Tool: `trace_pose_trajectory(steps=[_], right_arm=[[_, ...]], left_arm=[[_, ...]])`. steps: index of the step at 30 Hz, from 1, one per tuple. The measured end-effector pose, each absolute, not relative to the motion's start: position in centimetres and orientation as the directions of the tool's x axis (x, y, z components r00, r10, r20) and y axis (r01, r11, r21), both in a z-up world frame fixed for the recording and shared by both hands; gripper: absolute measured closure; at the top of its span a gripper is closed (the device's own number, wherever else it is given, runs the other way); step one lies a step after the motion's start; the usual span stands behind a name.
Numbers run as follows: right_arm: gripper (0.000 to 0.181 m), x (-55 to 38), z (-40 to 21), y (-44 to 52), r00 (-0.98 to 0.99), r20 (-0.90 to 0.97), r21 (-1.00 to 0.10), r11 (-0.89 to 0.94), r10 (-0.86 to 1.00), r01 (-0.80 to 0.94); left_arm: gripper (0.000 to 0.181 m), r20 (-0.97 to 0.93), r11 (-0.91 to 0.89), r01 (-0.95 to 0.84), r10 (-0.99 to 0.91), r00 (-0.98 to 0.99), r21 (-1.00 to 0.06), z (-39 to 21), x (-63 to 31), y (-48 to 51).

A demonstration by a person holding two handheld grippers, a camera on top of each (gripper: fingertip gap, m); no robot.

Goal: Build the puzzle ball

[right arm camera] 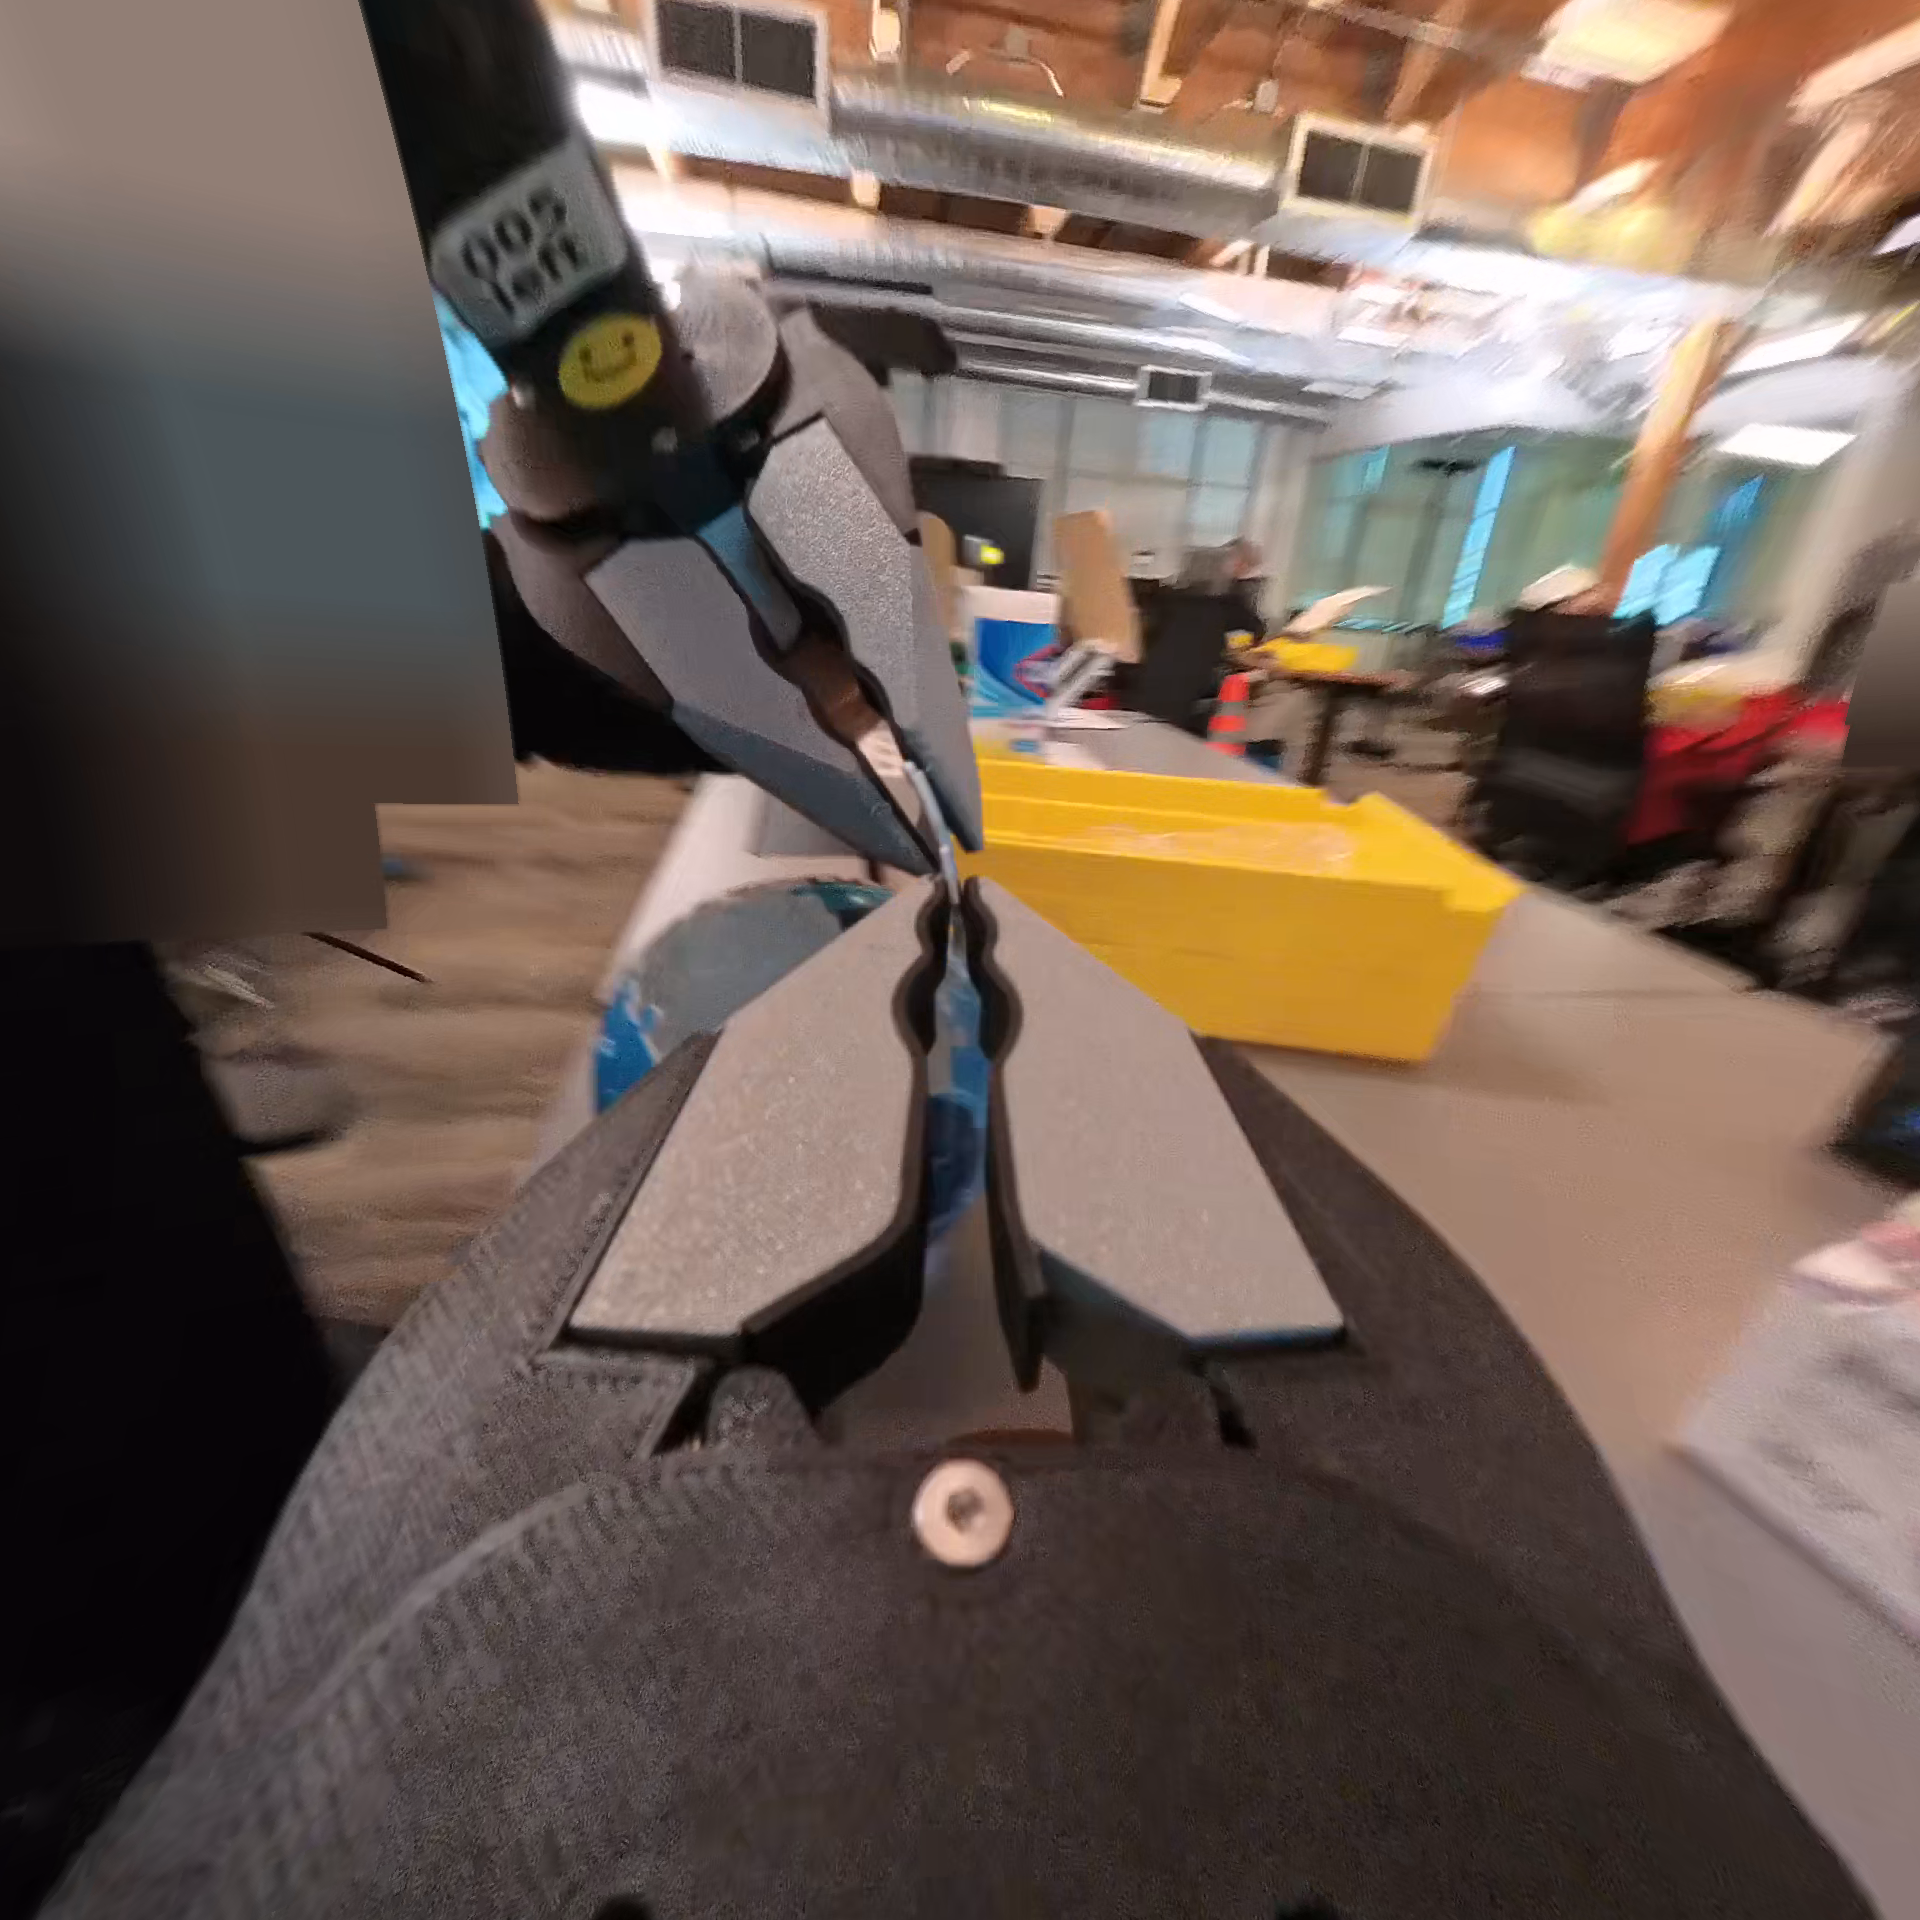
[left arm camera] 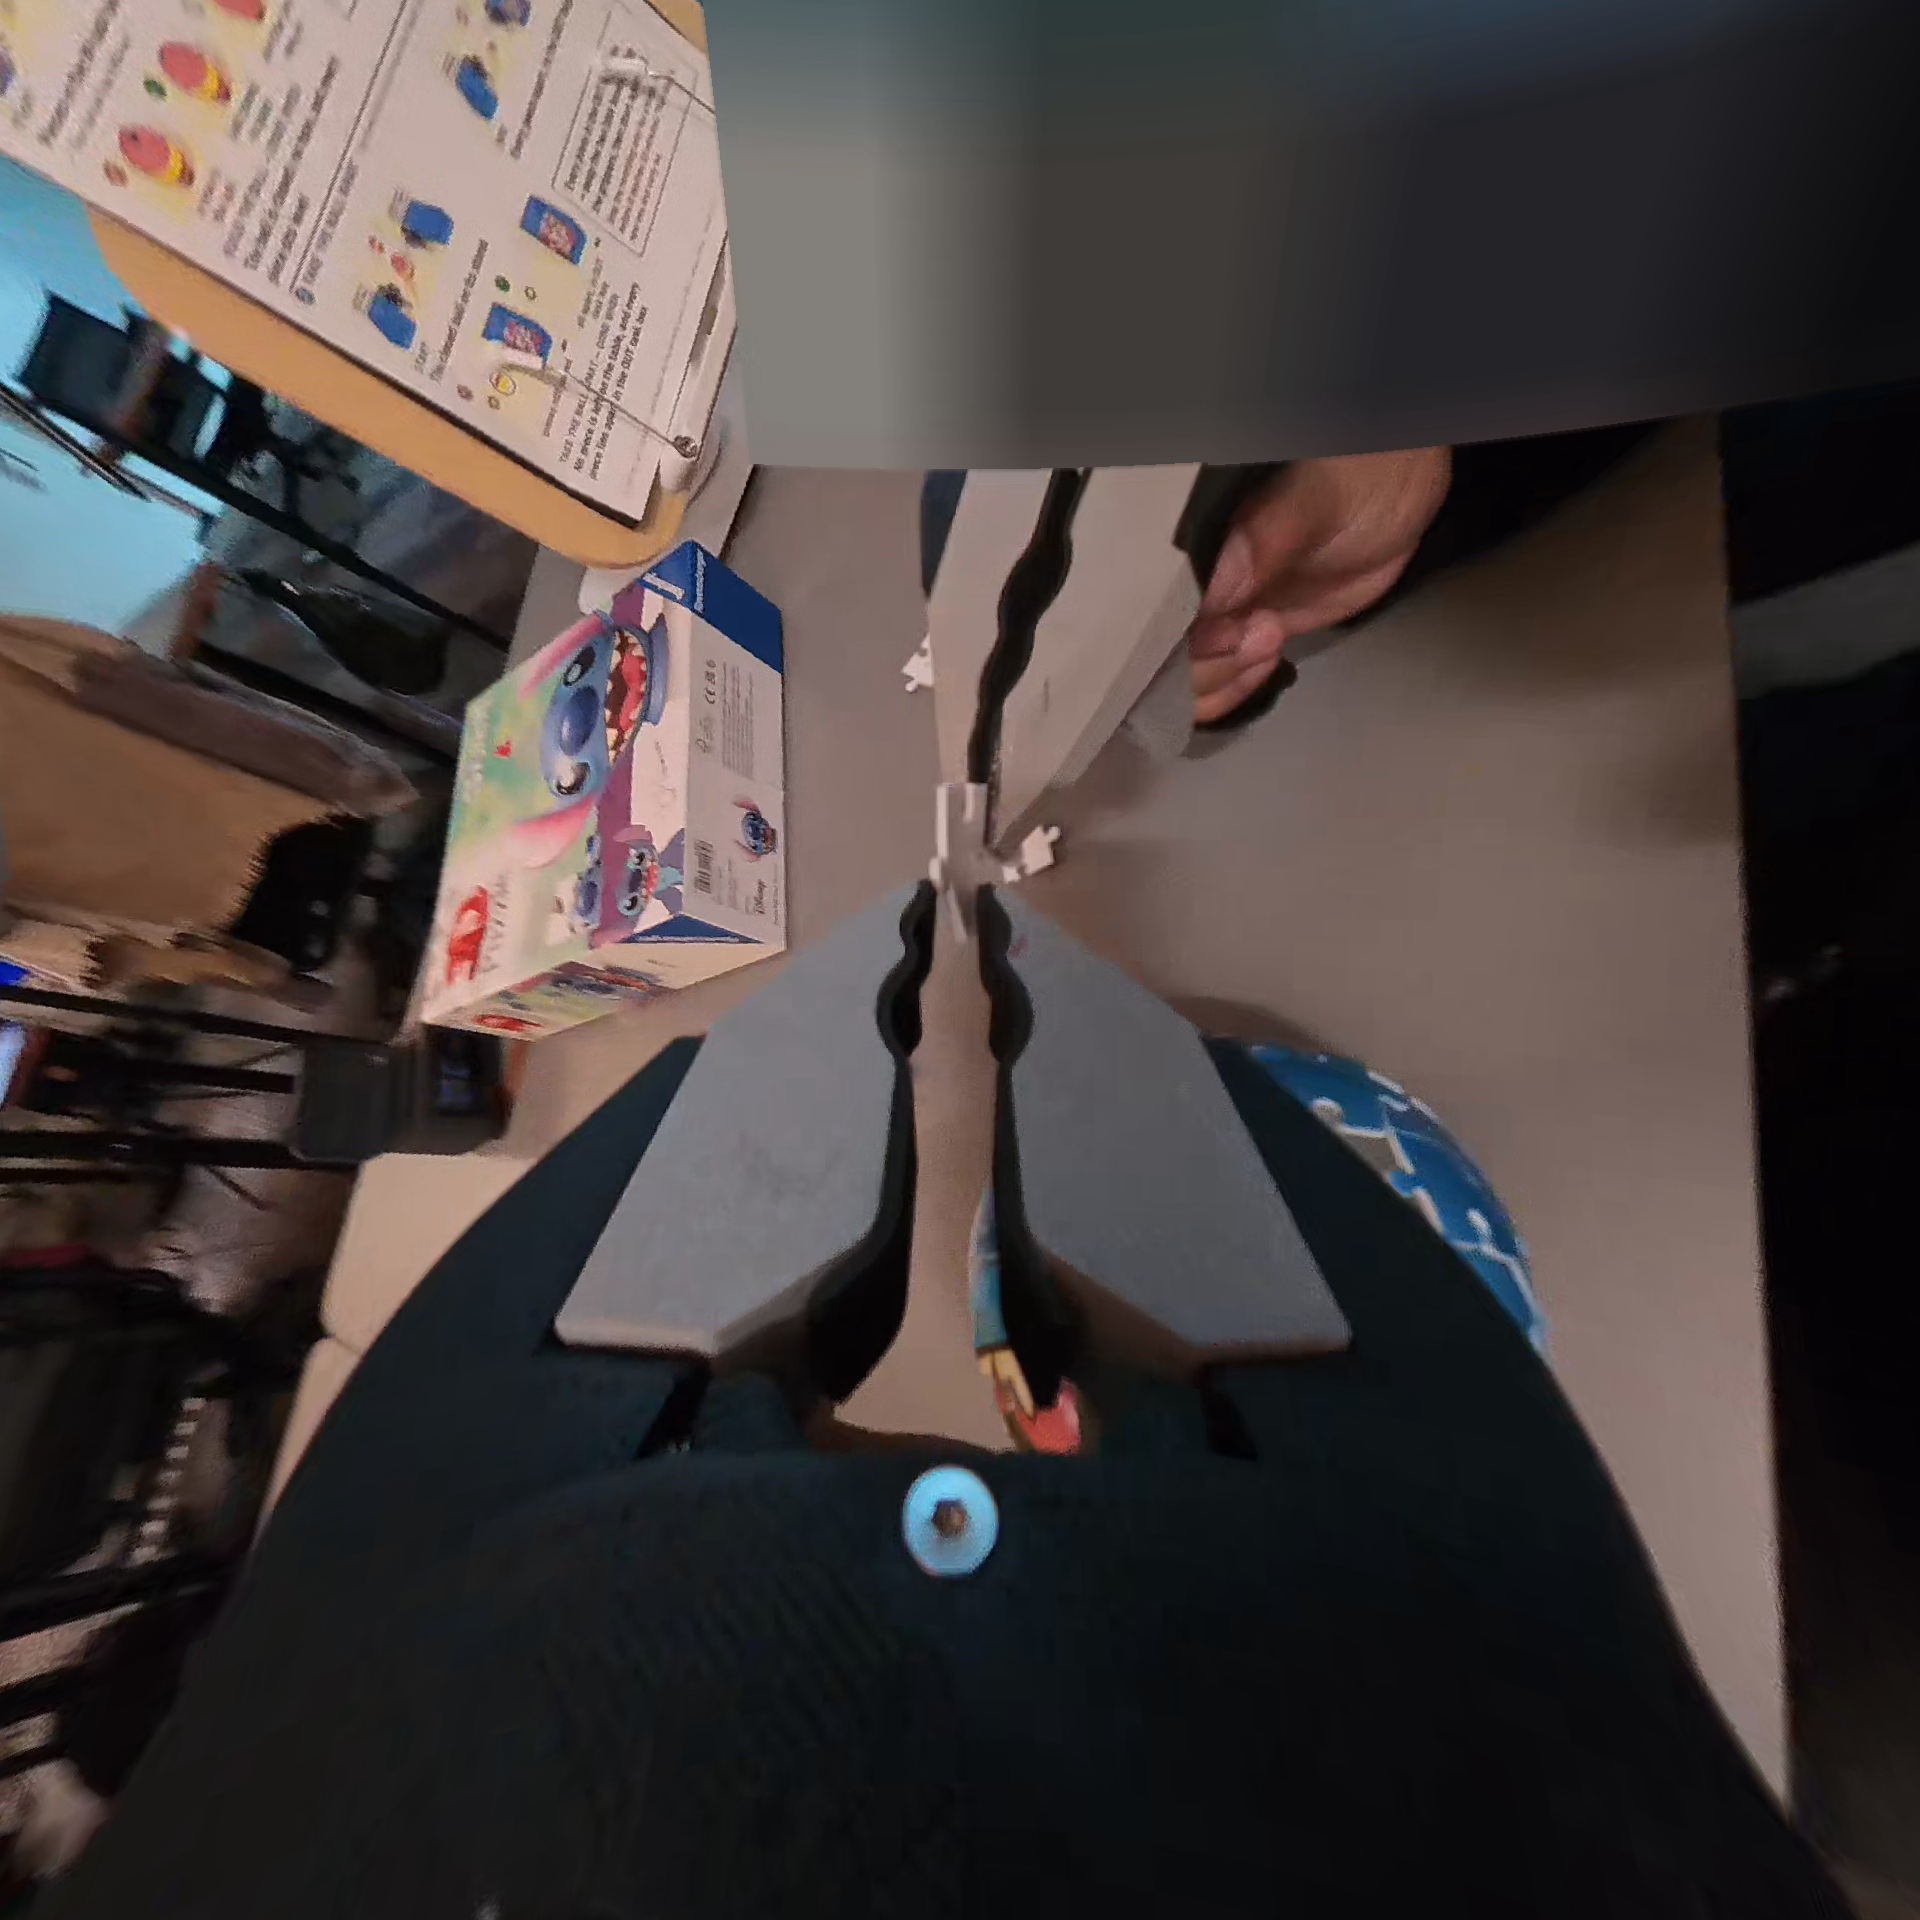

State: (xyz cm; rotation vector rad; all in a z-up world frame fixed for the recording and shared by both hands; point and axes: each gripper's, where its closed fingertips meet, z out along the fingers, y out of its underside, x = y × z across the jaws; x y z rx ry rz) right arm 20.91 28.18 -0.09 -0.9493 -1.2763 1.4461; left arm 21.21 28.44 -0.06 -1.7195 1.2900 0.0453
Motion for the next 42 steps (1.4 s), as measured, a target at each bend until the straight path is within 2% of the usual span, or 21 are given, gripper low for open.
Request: trace_pose_trajectory(steps=[2,9,21,26,28,32,35,38,42], right_arm=[[0.181,21.2,0.2,28.3,-0.312,-0.076,-0.978,-0.132,0.947,-0.163],[0.181,21.4,0.2,28.7,-0.409,-0.265,-0.939,-0.33,0.873,-0.097],[0.181,20.9,-1.8,28.8,-0.313,-0.118,-0.993,-0.105,0.943,0.061],[0.181,20.8,-2.7,28.3,-0.286,-0.016,-0.992,0.021,0.958,0.127],[0.181,20.8,-2.8,27.7,-0.291,0.013,-0.99,0.053,0.957,0.131],[0.181,20.9,-1.9,27.8,-0.273,0.012,-0.995,0.038,0.962,0.089],[0.181,21.6,0.1,27.9,-0.317,-0.069,-0.998,-0.067,0.946,0.017],[0.181,21.4,-0.3,28.5,-0.303,-0.102,-0.995,-0.096,0.947,0.035],[0.181,21.3,-1.0,29.1,-0.295,-0.127,-0.991,-0.113,0.947,0.065]], left_arm=[[0.178,-0.474,-0.024,-0.725,-0.742,0.474,-0.688,0.5,21.1,28.3],[0.181,-0.425,-0.077,-0.69,-0.737,0.525,-0.719,0.9,20.8,28.6],[0.179,-0.403,-0.093,-0.713,-0.771,0.493,-0.695,0.5,21.5,28.4],[0.181,-0.398,-0.105,-0.774,-0.81,0.431,-0.625,-1.6,21.1,28.2],[0.181,-0.382,-0.108,-0.77,-0.82,0.427,-0.629,-1.7,20.9,27.7],[0.181,-0.364,-0.139,-0.776,-0.824,0.435,-0.615,-2.3,20.1,27.6],[0.181,-0.368,-0.144,-0.781,-0.82,0.438,-0.608,-3.1,19.9,27.9],[0.181,-0.345,-0.145,-0.773,-0.833,0.432,-0.617,-3.3,20.5,27.9],[0.181,-0.339,-0.182,-0.8,-0.835,0.433,-0.572,-4.1,19.7,27.9]])
